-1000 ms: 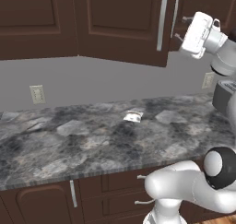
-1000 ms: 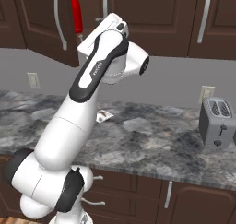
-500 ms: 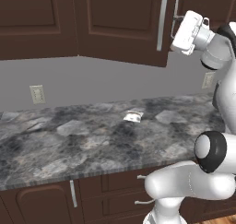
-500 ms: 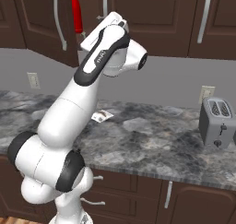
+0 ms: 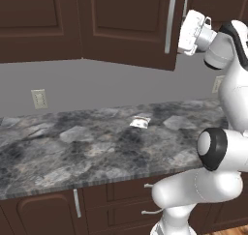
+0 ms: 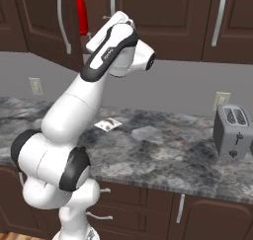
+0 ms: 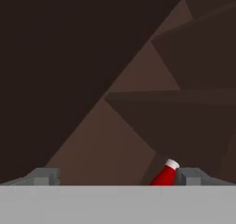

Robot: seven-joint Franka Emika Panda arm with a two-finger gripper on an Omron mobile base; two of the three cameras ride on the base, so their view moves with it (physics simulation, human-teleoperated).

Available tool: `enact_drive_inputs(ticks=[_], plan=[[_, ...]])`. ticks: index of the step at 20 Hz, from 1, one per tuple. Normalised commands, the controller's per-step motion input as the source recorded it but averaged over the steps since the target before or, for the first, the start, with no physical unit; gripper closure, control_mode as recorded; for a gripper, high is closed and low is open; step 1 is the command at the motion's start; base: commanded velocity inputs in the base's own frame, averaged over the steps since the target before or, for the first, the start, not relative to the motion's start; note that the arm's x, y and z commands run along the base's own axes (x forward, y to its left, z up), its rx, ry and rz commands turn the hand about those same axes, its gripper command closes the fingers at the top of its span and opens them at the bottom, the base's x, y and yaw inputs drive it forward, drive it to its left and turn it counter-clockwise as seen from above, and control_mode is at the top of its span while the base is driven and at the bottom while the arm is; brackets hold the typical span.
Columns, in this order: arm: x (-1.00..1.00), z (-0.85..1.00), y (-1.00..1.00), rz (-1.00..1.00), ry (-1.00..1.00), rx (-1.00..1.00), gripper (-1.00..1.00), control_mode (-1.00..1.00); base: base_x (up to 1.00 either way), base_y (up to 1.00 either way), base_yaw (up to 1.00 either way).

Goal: Pick the bar soap and dish brush from the cabinet and place them on the counter.

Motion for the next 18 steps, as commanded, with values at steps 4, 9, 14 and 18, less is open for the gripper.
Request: enact_drive_inputs(ticks=[4, 9, 14, 18], plan=[[-0.2, 0.09, 0.19, 0.03, -0.04, -0.01, -1.0, -1.0, 0.0, 0.0, 0.0], [-0.5, 0.11, 0.24, 0.07, -0.07, -0.01, -1.0, -1.0, 0.0, 0.0, 0.0], [-0.58, 0.08, 0.44, 0.12, -0.07, -0.04, -1.0, -1.0, 0.0, 0.0, 0.0], [-0.57, 0.08, 0.48, 0.12, -0.06, -0.05, -1.0, -1.0, 0.0, 0.0, 0.0]])
